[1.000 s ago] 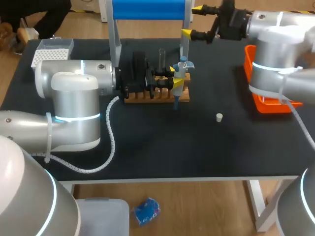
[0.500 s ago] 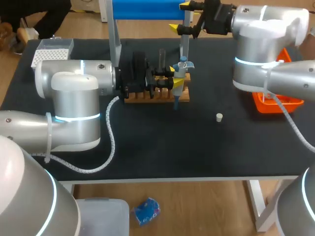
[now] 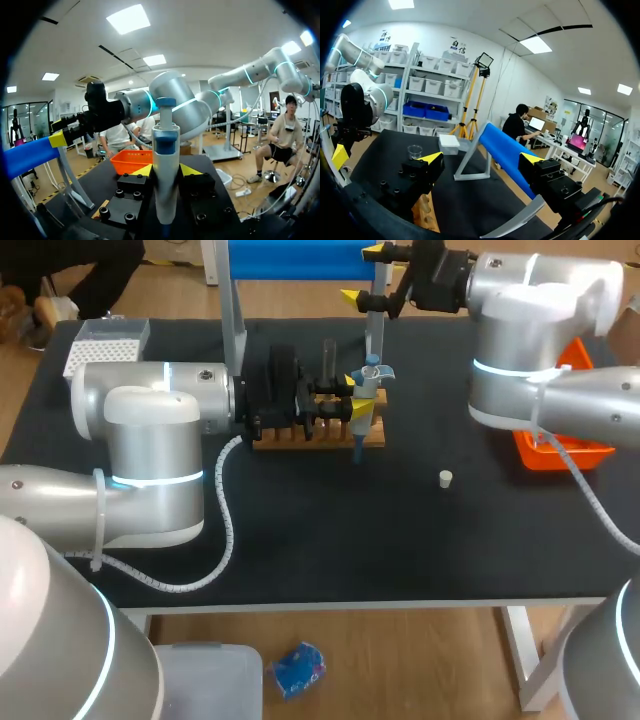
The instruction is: Invert the test tube, pick up the pipette, mount the tip to pipette, aspirate from beaker and dispense into the tube, eject the tip, return the pipette, and cap with the stopper.
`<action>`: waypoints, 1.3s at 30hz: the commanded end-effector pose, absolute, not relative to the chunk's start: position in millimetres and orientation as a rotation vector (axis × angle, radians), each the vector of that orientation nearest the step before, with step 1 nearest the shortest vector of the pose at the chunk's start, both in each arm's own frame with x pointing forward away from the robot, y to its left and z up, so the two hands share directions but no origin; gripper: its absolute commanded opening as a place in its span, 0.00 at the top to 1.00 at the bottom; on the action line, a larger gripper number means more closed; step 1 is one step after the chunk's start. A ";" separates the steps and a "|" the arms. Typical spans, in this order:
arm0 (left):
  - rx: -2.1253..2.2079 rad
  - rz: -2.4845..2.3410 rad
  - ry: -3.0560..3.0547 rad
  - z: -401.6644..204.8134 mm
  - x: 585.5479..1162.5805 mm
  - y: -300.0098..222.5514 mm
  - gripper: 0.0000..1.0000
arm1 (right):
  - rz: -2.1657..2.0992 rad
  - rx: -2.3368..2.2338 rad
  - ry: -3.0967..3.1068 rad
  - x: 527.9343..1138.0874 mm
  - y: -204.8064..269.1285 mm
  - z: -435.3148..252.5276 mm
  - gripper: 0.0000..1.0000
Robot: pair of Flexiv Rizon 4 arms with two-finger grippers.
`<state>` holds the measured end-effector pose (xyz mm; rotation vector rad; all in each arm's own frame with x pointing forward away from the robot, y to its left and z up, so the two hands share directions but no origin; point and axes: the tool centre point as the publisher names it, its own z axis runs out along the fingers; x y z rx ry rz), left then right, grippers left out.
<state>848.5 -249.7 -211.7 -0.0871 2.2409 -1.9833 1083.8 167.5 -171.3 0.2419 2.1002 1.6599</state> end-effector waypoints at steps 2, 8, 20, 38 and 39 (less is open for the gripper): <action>-0.092 -1.982 2.233 -212.2 846.8 -250.9 1.00 | 1.659 0.242 2.100 1083.8 167.3 -171.3 0.00; -0.092 -1.982 2.233 -212.2 846.8 -250.9 1.00 | 1.659 0.242 2.100 1083.8 167.3 -171.3 0.00; -0.204 -1.845 2.230 -187.2 884.6 -194.5 1.00 | 1.659 0.242 2.100 1083.8 167.3 -171.3 0.00; -0.204 -1.724 2.340 -158.5 959.8 -94.7 1.00 | 1.659 0.242 2.100 1083.8 167.3 -171.3 0.00; -0.210 -1.719 2.344 -157.2 963.1 -89.3 1.00 | 1.659 0.242 2.100 1083.8 167.3 -171.3 0.00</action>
